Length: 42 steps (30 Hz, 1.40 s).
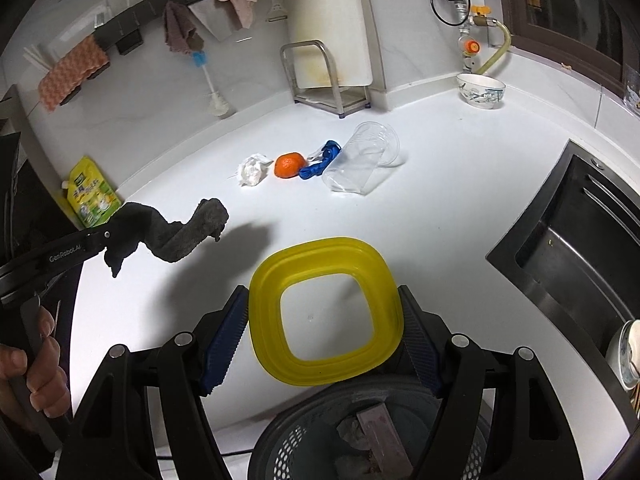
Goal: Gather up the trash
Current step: 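Carry the yellow lid and dark cloth over the grey bin with both tools, then open both tools to drop the lid and cloth into the bin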
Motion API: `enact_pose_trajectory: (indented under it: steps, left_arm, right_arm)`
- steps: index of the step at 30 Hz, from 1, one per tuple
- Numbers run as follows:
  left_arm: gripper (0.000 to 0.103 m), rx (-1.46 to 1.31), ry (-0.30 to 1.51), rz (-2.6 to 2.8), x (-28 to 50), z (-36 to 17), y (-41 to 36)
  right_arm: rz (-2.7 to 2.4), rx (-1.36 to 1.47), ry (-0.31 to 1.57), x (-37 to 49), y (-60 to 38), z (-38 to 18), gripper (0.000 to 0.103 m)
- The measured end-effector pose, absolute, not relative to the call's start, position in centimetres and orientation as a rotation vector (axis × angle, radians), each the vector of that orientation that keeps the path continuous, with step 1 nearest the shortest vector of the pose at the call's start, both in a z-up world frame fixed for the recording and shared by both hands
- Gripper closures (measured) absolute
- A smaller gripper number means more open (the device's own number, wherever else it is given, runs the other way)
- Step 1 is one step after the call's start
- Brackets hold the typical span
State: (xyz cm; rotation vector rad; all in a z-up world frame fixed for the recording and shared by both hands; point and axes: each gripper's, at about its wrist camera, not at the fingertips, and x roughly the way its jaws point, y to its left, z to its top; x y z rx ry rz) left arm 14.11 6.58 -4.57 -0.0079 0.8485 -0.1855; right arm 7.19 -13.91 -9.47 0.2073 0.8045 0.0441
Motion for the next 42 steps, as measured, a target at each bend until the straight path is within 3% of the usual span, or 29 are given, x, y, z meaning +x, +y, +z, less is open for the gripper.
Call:
enact_pose_trajectory:
  steps: [21,42]
  left_arm:
    - [0.082,-0.002,0.842,-0.14,2.1,-2.9,2.6]
    - [0.082,0.072,0.926,-0.258,-6.3,-7.0,-6.0]
  right_arm:
    - [0.151,0.177,0.808,-1.2,-17.7,-9.2,0.032]
    - [0.145,0.189,0.897,-9.2,-22.7,-13.0,0.032]
